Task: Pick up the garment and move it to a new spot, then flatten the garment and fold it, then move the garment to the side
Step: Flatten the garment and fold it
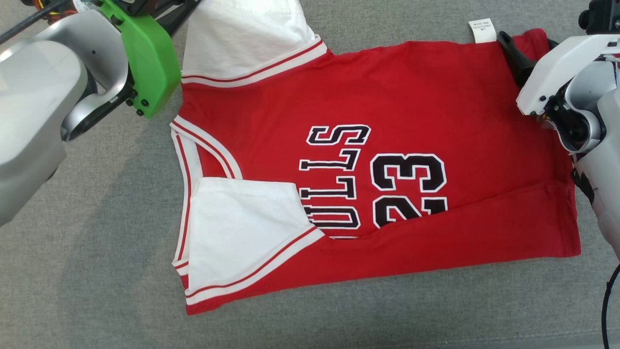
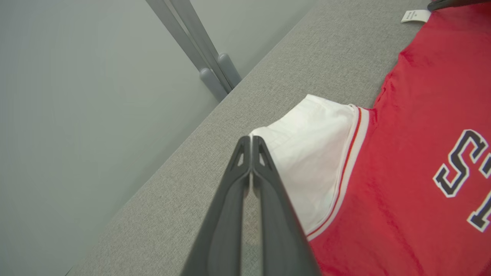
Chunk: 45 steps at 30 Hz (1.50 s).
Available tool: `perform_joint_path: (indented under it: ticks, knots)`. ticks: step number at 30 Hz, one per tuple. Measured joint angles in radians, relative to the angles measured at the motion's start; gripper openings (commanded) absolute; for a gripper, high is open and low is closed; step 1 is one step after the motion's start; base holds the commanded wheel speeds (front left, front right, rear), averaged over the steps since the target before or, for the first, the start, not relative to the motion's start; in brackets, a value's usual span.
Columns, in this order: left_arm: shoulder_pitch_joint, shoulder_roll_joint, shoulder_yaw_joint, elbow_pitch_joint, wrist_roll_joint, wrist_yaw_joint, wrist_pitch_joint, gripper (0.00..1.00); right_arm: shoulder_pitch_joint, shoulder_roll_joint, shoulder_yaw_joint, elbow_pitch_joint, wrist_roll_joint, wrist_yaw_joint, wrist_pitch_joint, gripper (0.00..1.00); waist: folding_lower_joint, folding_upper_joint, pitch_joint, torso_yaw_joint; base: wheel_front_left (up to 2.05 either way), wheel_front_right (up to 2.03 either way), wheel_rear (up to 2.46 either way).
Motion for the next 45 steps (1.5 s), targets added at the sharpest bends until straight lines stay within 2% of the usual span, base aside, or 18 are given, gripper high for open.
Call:
perform_joint_path:
  ticks: [2, 3, 4, 6, 7, 13, 17, 25, 31, 36, 41, 45]
  knots:
    - [0.007, -0.002, 0.0, -0.005, -0.002, 0.0, 0.007, 0.0, -0.008, -0.003, 0.012, 0.012, 0.007, 0.0, -0.009, 1.0, 0.0, 0.0, -0.003, 0.003, 0.0, 0.0, 0.0]
    - [0.01, -0.002, 0.0, -0.006, -0.004, 0.0, 0.01, 0.0, -0.012, -0.005, 0.016, 0.016, 0.008, 0.0, -0.014, 0.85, 0.0, 0.0, -0.004, 0.004, 0.0, 0.0, 0.0]
    - [0.013, -0.002, 0.0, -0.008, -0.004, 0.0, 0.011, 0.0, -0.015, -0.006, 0.021, 0.021, 0.012, 0.0, -0.016, 0.55, 0.0, 0.0, -0.006, 0.005, 0.0, 0.0, 0.0]
    - [0.016, -0.002, 0.0, -0.006, -0.004, 0.0, 0.011, 0.0, -0.018, -0.009, 0.03, 0.03, 0.016, 0.0, -0.025, 0.22, 0.0, 0.0, -0.008, 0.006, 0.0, 0.0, 0.0]
    - [0.016, -0.002, 0.0, 0.002, -0.012, 0.0, 0.008, 0.0, -0.02, -0.011, 0.037, 0.036, 0.017, 0.0, -0.026, 0.0, 0.0, 0.0, -0.01, 0.007, 0.0, 0.0, 0.0]
    - [0.028, -0.007, -0.001, 0.024, -0.004, 0.0, -0.008, 0.0, -0.034, -0.02, 0.059, 0.061, 0.043, 0.0, -0.033, 0.0, 0.0, 0.0001, -0.022, 0.007, 0.0, 0.0, 0.0]
    - [0.015, -0.012, -0.001, 0.081, 0.026, 0.0, -0.101, 0.0, -0.047, -0.028, 0.058, 0.067, 0.074, 0.0, -0.048, 0.0, 0.0, 0.0, -0.029, 0.003, 0.0, 0.0, 0.0]
    - [-0.047, -0.068, 0.039, 0.245, 0.04, -0.001, -0.322, 0.0, -0.077, -0.061, 0.042, 0.034, 0.145, 0.0, -0.124, 0.0, 0.0, 0.0, -0.042, -0.001, 0.0, 0.0, 0.0]
    - [-0.032, -0.109, 0.076, 0.302, 0.022, -0.001, -0.372, 0.0, -0.062, -0.092, 0.068, 0.016, 0.177, 0.0, -0.158, 0.0, 0.0, 0.0, -0.067, 0.003, 0.0, 0.0, 0.0]
    - [0.064, -0.105, 0.059, 0.277, -0.029, -0.001, -0.377, 0.0, 0.006, -0.116, 0.087, -0.01, 0.221, 0.0, -0.193, 0.0, 0.0, 0.0, -0.095, 0.013, 0.0, 0.0, 0.0]
    - [0.163, -0.072, 0.066, 0.215, -0.084, -0.001, -0.379, 0.0, 0.072, -0.132, 0.106, -0.04, 0.245, 0.0, -0.237, 0.0, 0.0, 0.0, -0.122, 0.025, 0.0, 0.0, 0.0]
    - [0.263, -0.046, 0.134, 0.147, -0.102, -0.001, -0.381, 0.0, 0.119, -0.141, 0.131, -0.058, 0.252, 0.0, -0.276, 0.0, 0.0, 0.0, -0.141, 0.031, 0.0, 0.0, 0.0]
